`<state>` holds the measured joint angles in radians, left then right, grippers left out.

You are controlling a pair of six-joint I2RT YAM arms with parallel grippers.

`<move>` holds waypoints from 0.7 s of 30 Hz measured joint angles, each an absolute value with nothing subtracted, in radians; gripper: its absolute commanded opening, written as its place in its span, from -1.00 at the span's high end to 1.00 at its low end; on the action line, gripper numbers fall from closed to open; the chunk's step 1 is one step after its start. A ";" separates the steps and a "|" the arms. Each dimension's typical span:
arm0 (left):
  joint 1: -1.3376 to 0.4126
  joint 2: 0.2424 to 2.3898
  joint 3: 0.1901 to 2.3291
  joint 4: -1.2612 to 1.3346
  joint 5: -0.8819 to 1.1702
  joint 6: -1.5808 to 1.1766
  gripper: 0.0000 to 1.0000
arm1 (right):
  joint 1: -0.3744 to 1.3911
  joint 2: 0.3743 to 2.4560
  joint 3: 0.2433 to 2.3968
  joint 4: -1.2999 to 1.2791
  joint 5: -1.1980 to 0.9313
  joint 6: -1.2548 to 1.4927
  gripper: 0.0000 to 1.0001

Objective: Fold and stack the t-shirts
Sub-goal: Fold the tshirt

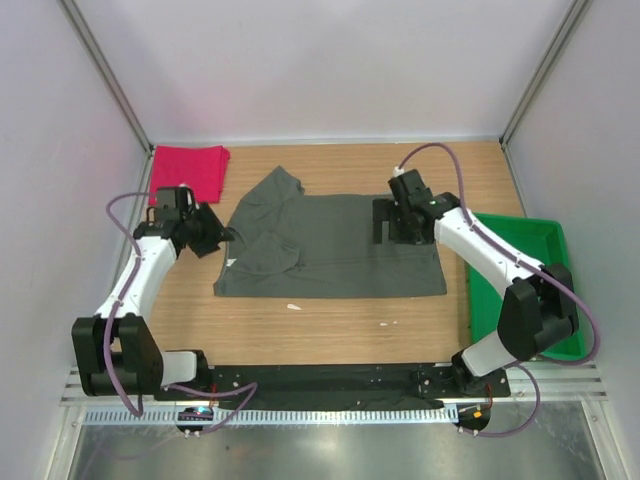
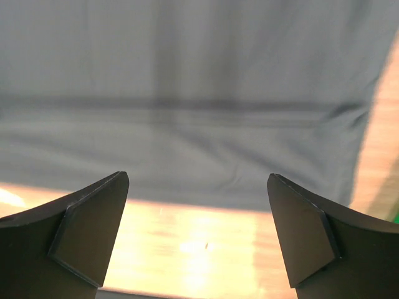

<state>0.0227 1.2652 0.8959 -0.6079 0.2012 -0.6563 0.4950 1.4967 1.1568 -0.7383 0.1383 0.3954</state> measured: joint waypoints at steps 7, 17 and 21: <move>0.023 1.559 1.235 -0.471 0.255 -0.496 0.32 | 0.238 1.635 1.281 -0.636 0.073 0.309 -0.33; 0.023 2.051 1.605 -0.458 0.302 -0.226 0.10 | -0.062 1.966 1.518 -0.502 -0.180 0.269 -0.33; 0.023 2.099 1.659 -0.482 0.300 -0.178 0.07 | -0.077 2.079 1.634 -0.495 -0.197 0.232 -0.33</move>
